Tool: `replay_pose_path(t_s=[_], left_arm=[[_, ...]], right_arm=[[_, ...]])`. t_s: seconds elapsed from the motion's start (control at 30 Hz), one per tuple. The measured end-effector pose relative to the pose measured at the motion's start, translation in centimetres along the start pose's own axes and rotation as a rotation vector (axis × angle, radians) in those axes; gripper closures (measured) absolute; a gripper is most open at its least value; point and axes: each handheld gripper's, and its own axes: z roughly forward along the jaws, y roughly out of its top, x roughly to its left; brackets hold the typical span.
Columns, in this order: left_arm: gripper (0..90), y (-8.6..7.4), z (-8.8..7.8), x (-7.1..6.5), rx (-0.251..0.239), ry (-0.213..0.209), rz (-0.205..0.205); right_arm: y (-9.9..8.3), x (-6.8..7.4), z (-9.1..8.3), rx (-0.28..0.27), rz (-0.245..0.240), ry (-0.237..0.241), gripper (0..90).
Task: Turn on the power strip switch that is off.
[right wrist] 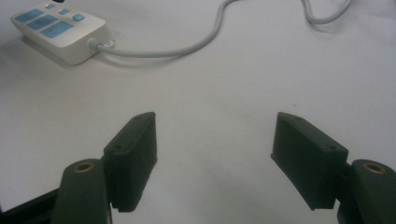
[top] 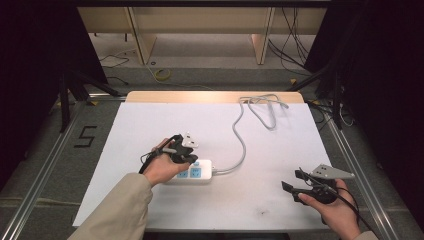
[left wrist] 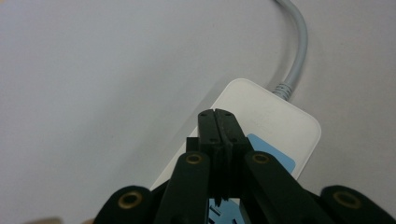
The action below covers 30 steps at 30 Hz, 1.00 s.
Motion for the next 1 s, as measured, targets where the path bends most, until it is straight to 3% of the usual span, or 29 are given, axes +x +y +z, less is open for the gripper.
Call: replay_pose_path(t_s=[1.0], left_arm=[[89.7,0.7,1.4,-0.4,0.046,-0.018,0.009]], right_arm=[[0.0,0.0,0.1,0.002,-0.002,0.004,31.4]])
